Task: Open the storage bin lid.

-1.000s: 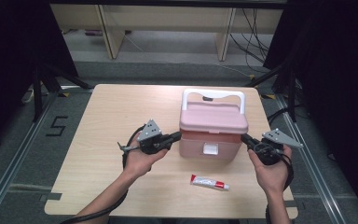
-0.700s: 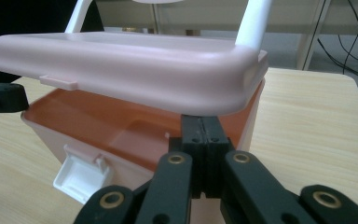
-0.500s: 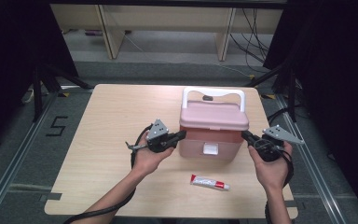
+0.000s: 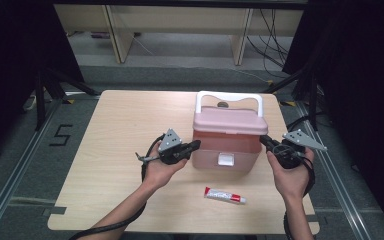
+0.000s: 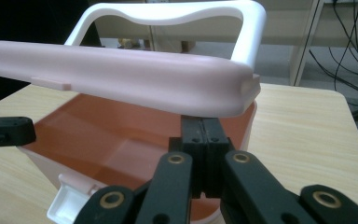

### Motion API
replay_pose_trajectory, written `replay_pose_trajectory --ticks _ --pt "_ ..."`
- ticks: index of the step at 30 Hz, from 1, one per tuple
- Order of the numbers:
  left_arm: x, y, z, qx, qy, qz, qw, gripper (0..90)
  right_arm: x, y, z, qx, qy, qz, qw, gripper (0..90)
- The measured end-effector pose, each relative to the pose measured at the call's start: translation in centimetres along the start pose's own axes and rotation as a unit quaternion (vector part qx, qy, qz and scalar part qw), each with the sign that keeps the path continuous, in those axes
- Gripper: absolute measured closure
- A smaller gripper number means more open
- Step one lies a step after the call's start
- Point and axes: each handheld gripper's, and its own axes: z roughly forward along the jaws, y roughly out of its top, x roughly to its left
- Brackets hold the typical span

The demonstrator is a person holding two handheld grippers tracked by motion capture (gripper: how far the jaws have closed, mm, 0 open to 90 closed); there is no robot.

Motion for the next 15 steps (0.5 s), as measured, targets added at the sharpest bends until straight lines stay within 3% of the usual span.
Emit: replay_pose_trajectory --ticks 3,6,8,10,15 --pt "0.0 0.0 0.0 -0.001 0.000 0.002 1.0000 88.7 0.2 0.1 0.1 -0.004 -0.002 0.009 0.9999 90.0" --pt "0.0 -0.1 0.1 -0.001 0.001 0.003 1.0000 88.9 -0.1 0.4 0.2 -0.011 -0.006 -0.009 0.9999 90.0" --pt "0.0 -0.1 0.1 -0.002 0.001 0.005 1.0000 88.9 0.0 0.7 0.3 -0.009 -0.003 0.004 0.9999 90.0" --pt "0.0 -0.1 0.1 -0.002 0.001 0.005 1.0000 88.9 -0.1 0.9 0.3 -0.008 -0.008 -0.004 0.9999 90.0" --pt "0.0 -0.1 0.2 -0.003 -0.001 0.006 1.0000 88.8 0.1 1.3 0.4 -0.018 -0.013 0.008 0.9997 90.0"
